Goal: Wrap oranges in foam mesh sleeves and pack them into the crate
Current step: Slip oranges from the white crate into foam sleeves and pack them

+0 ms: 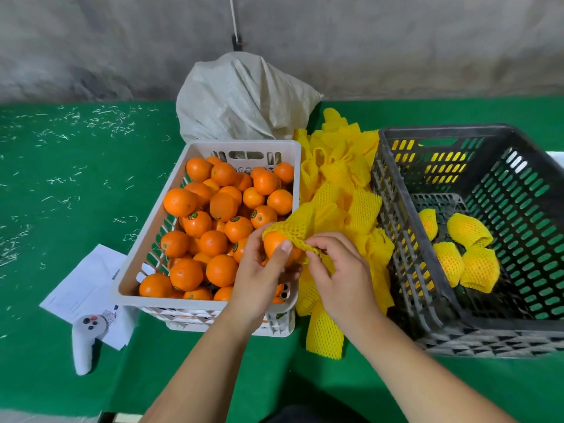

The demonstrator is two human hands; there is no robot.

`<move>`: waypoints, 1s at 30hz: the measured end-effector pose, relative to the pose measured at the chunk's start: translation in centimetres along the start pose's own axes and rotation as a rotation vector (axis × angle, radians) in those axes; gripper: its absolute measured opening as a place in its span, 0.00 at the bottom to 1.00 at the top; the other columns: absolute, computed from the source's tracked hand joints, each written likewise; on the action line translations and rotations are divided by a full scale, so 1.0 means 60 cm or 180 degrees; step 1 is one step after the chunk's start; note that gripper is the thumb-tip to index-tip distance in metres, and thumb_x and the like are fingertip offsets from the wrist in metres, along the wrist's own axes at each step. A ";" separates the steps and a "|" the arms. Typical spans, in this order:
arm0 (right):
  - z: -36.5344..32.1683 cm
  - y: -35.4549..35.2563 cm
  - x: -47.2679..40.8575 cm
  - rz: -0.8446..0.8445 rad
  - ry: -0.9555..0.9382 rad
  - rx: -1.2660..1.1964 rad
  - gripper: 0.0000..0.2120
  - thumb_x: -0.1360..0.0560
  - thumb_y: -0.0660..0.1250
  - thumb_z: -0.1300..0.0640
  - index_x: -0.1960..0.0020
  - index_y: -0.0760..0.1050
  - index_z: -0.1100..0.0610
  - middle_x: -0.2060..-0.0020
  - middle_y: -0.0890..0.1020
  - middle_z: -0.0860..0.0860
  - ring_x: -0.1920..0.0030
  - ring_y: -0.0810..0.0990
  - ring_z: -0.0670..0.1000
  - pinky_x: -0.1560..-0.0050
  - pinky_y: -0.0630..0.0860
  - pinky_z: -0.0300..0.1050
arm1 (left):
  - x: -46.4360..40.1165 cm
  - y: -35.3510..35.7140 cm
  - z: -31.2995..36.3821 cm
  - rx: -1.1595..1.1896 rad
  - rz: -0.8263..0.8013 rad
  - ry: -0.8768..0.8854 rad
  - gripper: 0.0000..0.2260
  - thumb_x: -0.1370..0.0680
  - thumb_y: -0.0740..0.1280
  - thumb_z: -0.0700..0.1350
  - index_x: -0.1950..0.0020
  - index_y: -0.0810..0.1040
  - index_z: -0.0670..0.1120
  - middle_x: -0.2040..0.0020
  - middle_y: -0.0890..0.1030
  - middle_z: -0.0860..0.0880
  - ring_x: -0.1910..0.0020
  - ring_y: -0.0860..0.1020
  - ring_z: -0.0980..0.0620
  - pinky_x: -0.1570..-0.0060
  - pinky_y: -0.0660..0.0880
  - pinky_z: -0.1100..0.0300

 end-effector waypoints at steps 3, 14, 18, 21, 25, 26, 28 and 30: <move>-0.013 0.004 -0.002 0.0068 -0.0198 -0.0197 0.07 0.21 0.69 0.61 0.43 0.80 0.58 0.46 0.80 0.47 0.43 0.79 0.47 0.42 0.77 0.41 | 0.008 -0.006 0.000 -0.0058 -0.0176 0.0058 0.26 0.19 0.74 0.54 0.24 0.68 0.59 0.35 0.82 0.45 0.40 0.84 0.42 0.48 0.84 0.47; -0.037 0.018 0.005 -0.0181 -0.0822 0.0392 0.12 0.23 0.63 0.63 0.43 0.81 0.60 0.46 0.75 0.51 0.45 0.77 0.52 0.45 0.75 0.39 | 0.008 -0.006 0.010 -0.0259 0.0339 0.0057 0.20 0.23 0.77 0.45 0.34 0.74 0.49 0.52 0.85 0.43 0.60 0.84 0.47 0.63 0.80 0.56; -0.006 0.022 0.001 -0.0209 0.0055 0.0049 0.24 0.27 0.69 0.67 0.33 0.74 0.56 0.40 0.70 0.48 0.40 0.74 0.49 0.42 0.71 0.30 | 0.007 -0.007 0.007 -0.0289 0.0292 -0.0074 0.20 0.25 0.72 0.50 0.35 0.72 0.51 0.55 0.84 0.46 0.57 0.83 0.47 0.61 0.80 0.59; 0.001 0.025 -0.007 -0.0281 0.0211 0.0005 0.27 0.29 0.68 0.70 0.33 0.72 0.53 0.39 0.71 0.47 0.40 0.73 0.45 0.44 0.67 0.23 | 0.012 -0.005 0.010 -0.0283 -0.0400 0.0034 0.28 0.23 0.75 0.46 0.28 0.67 0.60 0.44 0.84 0.49 0.47 0.84 0.45 0.51 0.83 0.54; 0.002 0.014 -0.009 -0.0078 0.0117 0.0062 0.20 0.30 0.66 0.71 0.40 0.76 0.58 0.46 0.73 0.49 0.46 0.73 0.44 0.48 0.68 0.25 | 0.013 -0.006 0.014 -0.0460 -0.0254 0.0311 0.28 0.22 0.77 0.42 0.28 0.70 0.60 0.40 0.83 0.49 0.42 0.83 0.41 0.47 0.84 0.47; -0.003 0.014 -0.001 0.0014 -0.0015 0.0054 0.16 0.29 0.66 0.68 0.43 0.77 0.59 0.48 0.74 0.49 0.48 0.73 0.44 0.50 0.68 0.25 | 0.012 -0.008 0.015 -0.0462 -0.0067 0.0303 0.28 0.23 0.78 0.44 0.28 0.69 0.59 0.41 0.83 0.49 0.43 0.83 0.40 0.48 0.83 0.45; -0.012 0.026 0.024 -0.0031 -0.0207 0.0022 0.11 0.26 0.65 0.63 0.44 0.76 0.57 0.49 0.73 0.48 0.50 0.74 0.43 0.52 0.70 0.27 | 0.010 -0.011 0.016 -0.0437 0.0216 0.0277 0.28 0.24 0.77 0.49 0.27 0.69 0.54 0.40 0.81 0.45 0.44 0.83 0.43 0.47 0.82 0.45; -0.011 0.043 0.044 -0.0351 0.0054 -0.0160 0.14 0.24 0.67 0.59 0.40 0.73 0.50 0.47 0.73 0.42 0.50 0.74 0.41 0.52 0.74 0.32 | 0.008 -0.011 0.018 -0.0586 0.0273 0.0330 0.27 0.23 0.74 0.48 0.27 0.68 0.50 0.39 0.80 0.44 0.43 0.83 0.47 0.45 0.80 0.47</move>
Point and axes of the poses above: each hand's wrist, its own x-axis away from the middle knuckle, its own y-axis out of the palm, z = x × y, the point moved 5 cm from there along -x, towards the middle knuckle
